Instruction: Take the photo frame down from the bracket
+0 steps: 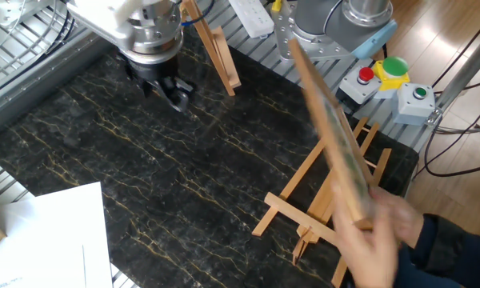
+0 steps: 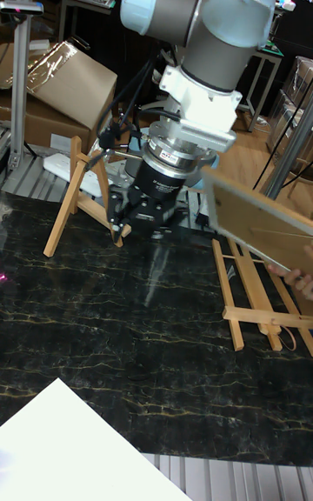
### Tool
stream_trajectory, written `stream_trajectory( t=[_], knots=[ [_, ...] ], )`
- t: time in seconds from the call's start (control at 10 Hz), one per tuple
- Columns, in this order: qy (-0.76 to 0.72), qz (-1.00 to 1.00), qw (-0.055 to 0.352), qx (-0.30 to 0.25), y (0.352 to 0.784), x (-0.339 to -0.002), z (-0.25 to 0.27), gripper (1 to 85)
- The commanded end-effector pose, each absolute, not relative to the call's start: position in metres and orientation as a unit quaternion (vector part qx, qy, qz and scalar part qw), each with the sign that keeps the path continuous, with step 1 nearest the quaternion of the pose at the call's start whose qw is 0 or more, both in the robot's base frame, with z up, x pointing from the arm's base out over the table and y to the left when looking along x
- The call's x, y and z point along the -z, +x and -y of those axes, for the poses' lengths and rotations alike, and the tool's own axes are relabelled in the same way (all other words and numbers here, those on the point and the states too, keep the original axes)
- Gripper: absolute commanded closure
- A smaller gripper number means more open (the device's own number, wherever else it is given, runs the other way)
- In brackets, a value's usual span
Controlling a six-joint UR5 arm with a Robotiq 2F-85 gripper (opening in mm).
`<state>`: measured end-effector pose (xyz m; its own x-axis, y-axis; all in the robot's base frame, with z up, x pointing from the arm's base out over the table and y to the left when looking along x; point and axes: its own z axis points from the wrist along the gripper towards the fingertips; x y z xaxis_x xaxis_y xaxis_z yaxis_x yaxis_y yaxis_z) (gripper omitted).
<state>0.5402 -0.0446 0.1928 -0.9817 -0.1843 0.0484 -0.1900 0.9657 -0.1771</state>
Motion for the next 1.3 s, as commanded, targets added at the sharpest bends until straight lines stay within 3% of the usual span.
stream_trajectory(
  t=[0.0,1.2],
  knots=[
    [0.148,0.978,0.03,-0.144,0.54,-0.2009,0.0708,84.0],
    [0.157,0.976,0.036,-0.146,0.5381,-0.2037,0.0737,84.0]
  ],
)
